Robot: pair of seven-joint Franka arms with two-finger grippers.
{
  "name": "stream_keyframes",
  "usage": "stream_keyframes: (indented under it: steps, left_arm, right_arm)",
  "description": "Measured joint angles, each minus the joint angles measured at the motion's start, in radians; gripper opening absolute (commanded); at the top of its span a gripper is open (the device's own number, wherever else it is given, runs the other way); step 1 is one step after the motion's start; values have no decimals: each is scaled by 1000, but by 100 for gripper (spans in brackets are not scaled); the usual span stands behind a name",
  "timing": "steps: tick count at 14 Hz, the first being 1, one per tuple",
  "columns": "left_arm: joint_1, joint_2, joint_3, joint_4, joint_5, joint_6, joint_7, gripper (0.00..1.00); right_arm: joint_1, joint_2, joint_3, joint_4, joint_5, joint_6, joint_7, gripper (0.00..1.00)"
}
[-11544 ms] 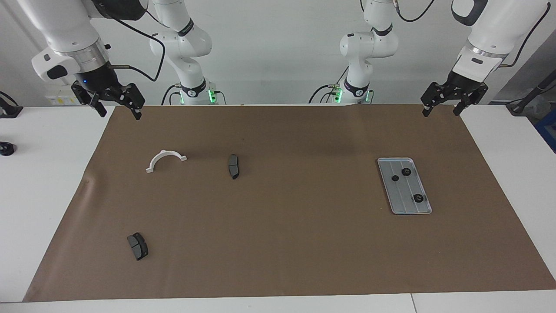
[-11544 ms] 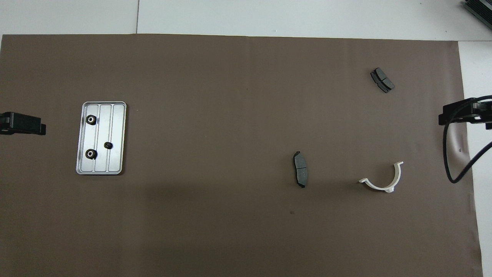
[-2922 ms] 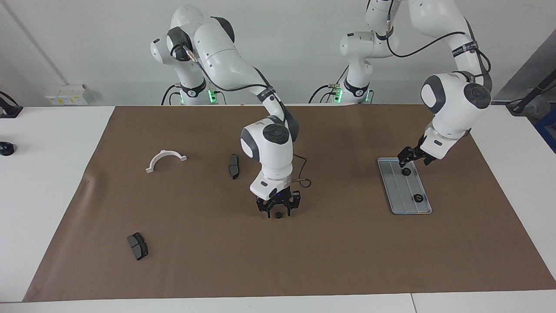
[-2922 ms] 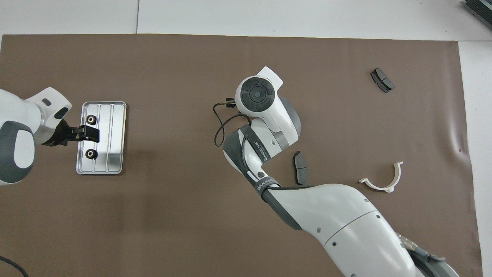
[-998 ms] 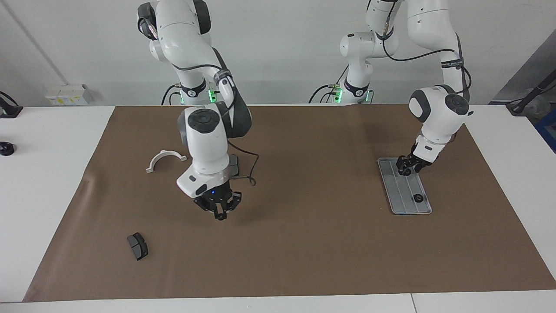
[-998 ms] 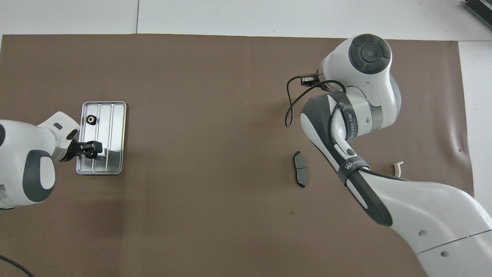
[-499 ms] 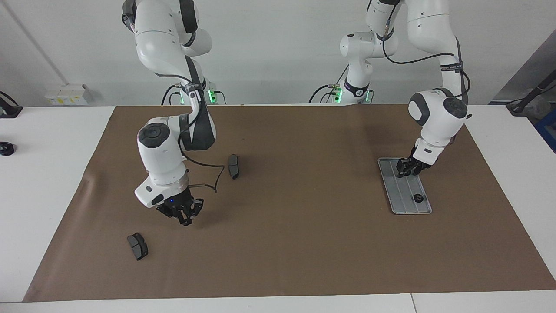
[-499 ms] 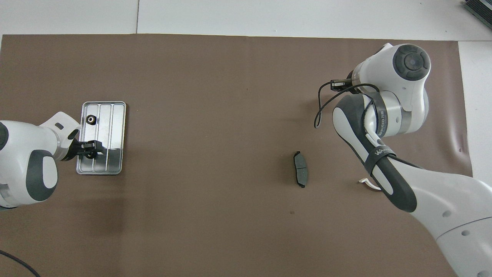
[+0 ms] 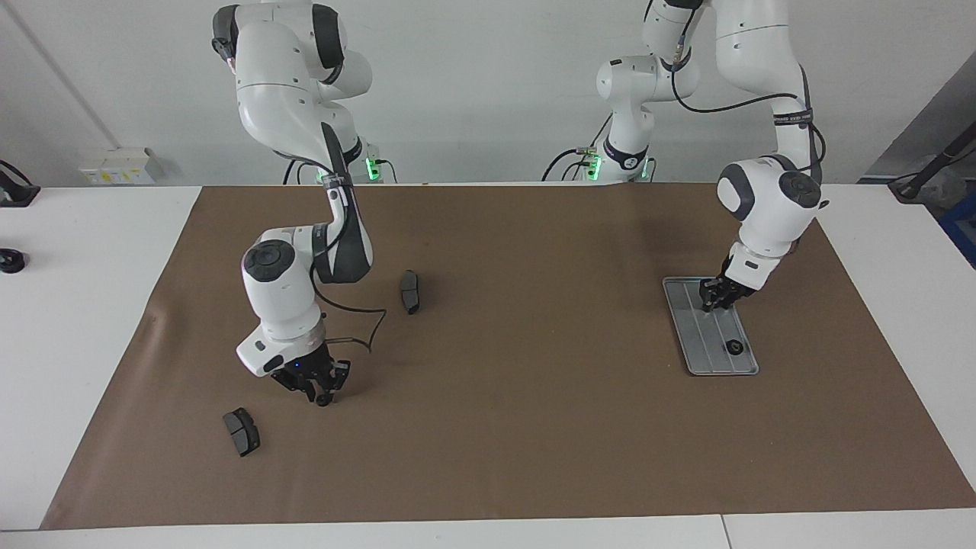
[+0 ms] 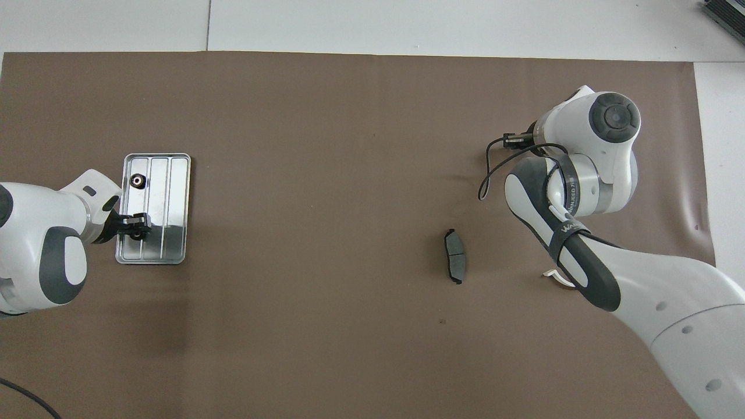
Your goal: Place bearing gear from tray to pile
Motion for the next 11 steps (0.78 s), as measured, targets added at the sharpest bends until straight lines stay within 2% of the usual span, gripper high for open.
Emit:
stream_keyframes:
  steps: [1,4,7,11]
  left_arm:
    - [0,-1,-3,2,0,-8,0,2]
    - [-7,-3,-11,43,0,-72,4,0]
    - [-42,-5,-19,120,1,-111,5,0]
    - [-178,4,-27,221,1,-132,6,0]
  right_arm:
    - [1,-1,1,1,0,1,0,100]
    - [11,-27,7,7,0,-1,0,100]
    - [31,-92,9,9,3,-49,6,100]
    - [40,-183,10,11,8,-154,27,100]
